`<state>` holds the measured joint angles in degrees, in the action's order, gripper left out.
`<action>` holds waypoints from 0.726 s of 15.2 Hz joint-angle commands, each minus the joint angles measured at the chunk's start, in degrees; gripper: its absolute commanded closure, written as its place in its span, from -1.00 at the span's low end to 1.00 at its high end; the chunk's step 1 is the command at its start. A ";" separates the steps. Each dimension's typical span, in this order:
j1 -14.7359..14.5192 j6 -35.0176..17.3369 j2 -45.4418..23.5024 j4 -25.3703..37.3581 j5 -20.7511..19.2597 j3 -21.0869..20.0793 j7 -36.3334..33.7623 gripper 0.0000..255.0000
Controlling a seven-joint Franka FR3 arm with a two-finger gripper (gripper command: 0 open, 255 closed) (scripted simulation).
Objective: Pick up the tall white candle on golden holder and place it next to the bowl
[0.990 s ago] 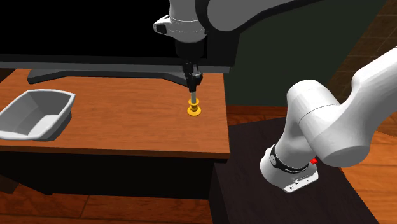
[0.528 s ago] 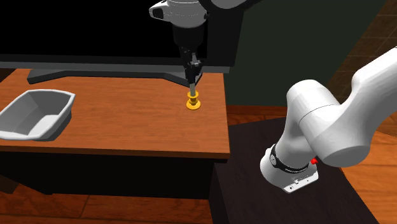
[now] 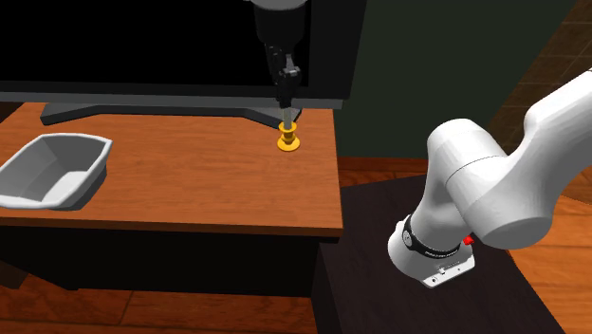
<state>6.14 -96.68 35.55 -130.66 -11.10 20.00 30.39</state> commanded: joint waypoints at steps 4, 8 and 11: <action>-0.26 3.82 -0.47 4.25 0.49 -0.53 0.16 1.00; -0.97 5.21 -3.01 8.11 1.33 -0.74 0.01 1.00; -2.51 3.76 -9.38 12.86 3.11 -0.59 -0.56 1.00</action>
<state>4.17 -92.29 28.54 -119.48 -8.64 19.31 30.01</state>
